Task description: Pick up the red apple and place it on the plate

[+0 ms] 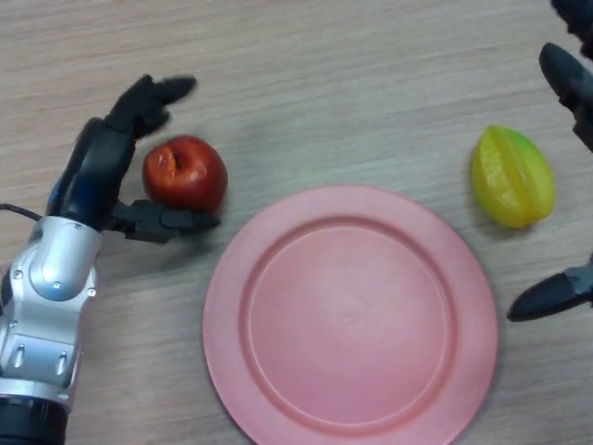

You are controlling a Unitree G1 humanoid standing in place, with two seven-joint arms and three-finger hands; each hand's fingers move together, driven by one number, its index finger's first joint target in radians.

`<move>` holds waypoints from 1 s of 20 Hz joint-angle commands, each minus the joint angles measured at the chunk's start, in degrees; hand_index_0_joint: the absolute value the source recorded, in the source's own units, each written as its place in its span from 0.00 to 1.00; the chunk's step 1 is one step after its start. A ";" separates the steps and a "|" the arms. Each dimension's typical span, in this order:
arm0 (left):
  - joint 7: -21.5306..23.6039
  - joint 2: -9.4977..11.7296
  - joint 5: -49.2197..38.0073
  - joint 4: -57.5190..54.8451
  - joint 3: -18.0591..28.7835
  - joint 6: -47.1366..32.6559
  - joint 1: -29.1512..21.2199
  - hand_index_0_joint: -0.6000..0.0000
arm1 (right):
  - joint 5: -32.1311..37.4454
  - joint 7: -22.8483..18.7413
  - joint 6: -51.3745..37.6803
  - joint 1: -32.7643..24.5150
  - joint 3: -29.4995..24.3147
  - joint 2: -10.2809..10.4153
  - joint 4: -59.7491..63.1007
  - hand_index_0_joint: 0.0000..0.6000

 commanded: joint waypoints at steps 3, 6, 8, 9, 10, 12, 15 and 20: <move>4.42 1.89 1.12 -9.01 1.98 -4.15 -1.45 0.00 | 2.01 -0.56 -6.80 -0.15 -5.21 -2.47 -3.66 0.00; -0.44 0.61 0.41 -24.22 0.62 0.83 4.25 0.00 | 1.83 -0.86 -6.83 -0.25 -5.16 -2.48 -3.82 0.00; -5.13 -1.29 0.97 -35.17 -1.74 5.95 9.66 0.00 | 0.89 -1.07 -7.04 -0.57 -4.32 -2.54 -3.53 0.00; -7.29 -2.36 2.79 -39.72 -3.87 6.97 13.15 0.00 | -0.09 -1.05 -7.34 -0.71 -3.39 -2.38 -3.46 0.00; -7.65 -3.05 3.25 -41.08 -4.58 7.40 14.60 0.00 | -0.27 -0.90 -7.36 -0.73 -3.17 -2.21 -3.46 0.00; -6.89 -4.49 5.54 -42.55 -7.06 7.06 17.82 0.00 | -0.49 -0.38 -7.04 -1.01 -2.88 -2.14 -3.47 0.00; -7.93 -5.22 6.80 -42.24 -9.71 6.88 21.08 0.00 | 0.01 0.66 -6.76 -0.98 -3.22 -2.26 -3.69 0.00; -9.34 -5.67 4.94 -43.77 -11.99 10.36 20.77 0.33 | -0.17 1.40 -7.32 -0.48 -3.84 -2.30 -3.44 0.00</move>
